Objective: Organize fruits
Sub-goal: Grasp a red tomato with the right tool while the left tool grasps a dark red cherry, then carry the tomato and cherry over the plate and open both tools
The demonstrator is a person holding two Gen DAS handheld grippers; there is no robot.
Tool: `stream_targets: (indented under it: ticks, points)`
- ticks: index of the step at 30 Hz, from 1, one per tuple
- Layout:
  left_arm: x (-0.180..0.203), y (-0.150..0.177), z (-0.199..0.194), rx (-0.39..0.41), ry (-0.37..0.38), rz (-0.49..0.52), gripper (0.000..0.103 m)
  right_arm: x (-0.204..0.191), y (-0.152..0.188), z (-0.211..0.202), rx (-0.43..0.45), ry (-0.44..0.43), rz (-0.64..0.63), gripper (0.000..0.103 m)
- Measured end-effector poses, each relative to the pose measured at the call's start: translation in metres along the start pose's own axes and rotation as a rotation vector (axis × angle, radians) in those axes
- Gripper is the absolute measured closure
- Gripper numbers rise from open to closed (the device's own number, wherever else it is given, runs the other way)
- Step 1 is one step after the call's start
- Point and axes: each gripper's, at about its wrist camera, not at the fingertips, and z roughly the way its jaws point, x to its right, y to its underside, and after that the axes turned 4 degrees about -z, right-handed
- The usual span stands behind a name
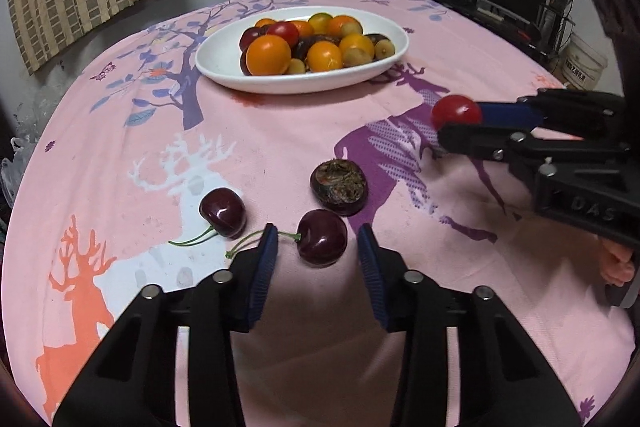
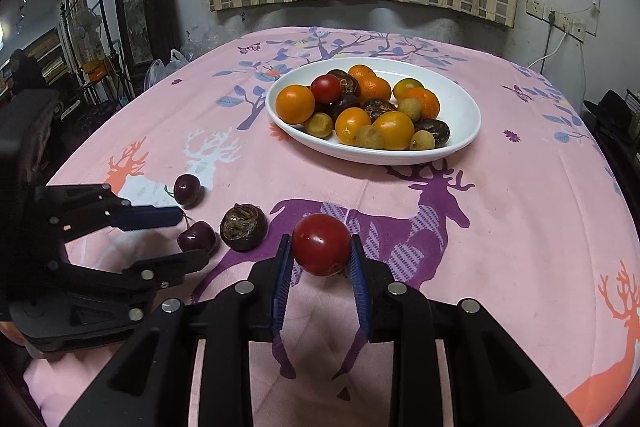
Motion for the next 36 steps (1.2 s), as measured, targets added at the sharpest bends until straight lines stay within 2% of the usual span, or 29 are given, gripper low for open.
stream_targets:
  ticks: [5,11,16,18,21,24,28,31,32,33,34,35,36]
  points:
    - [-0.003,0.0,0.008,-0.02,0.008,-0.016,0.075,0.0,-0.001,-0.003,0.009,-0.004,0.001,0.074]
    - [-0.002,0.0,0.007,-0.011,0.002,-0.011,0.075,0.001,-0.001,-0.005,0.016,-0.004,0.003,0.074]
    - [-0.007,-0.002,-0.005,0.02,0.004,-0.039,0.075,0.002,-0.001,-0.012,0.04,-0.016,0.016,0.074]
    - [-0.011,-0.007,-0.019,0.053,0.026,-0.061,0.075,0.004,-0.001,-0.017,0.056,-0.038,0.034,0.075]
    - [-0.02,-0.03,-0.039,0.104,0.076,-0.081,0.075,0.012,-0.013,-0.026,0.12,-0.042,0.065,0.075]
    - [-0.028,-0.078,-0.04,0.137,0.071,-0.078,0.075,0.027,-0.04,-0.026,0.202,0.012,0.099,0.075]
    - [-0.034,-0.154,0.0,0.132,0.08,-0.107,0.076,0.057,-0.077,0.005,0.229,0.072,0.145,0.075]
    - [-0.034,-0.188,0.036,0.106,0.047,-0.092,0.075,0.073,-0.092,0.03,0.215,0.073,0.167,0.074]
    - [-0.034,-0.194,0.045,0.092,0.038,-0.087,0.072,0.074,-0.095,0.041,0.201,0.096,0.154,0.073]
    - [-0.035,-0.197,0.051,0.075,0.022,-0.092,0.048,0.073,-0.096,0.045,0.196,0.124,0.144,0.061]
    - [-0.037,-0.198,0.054,0.055,-0.005,-0.102,0.03,0.069,-0.095,0.045,0.203,0.175,0.138,0.048]
    - [-0.04,-0.196,0.05,0.062,-0.026,-0.115,0.006,0.066,-0.093,0.04,0.221,0.186,0.135,0.031]
    - [-0.044,-0.189,0.039,0.107,-0.035,-0.119,0.004,0.061,-0.09,0.034,0.237,0.156,0.12,0.03]
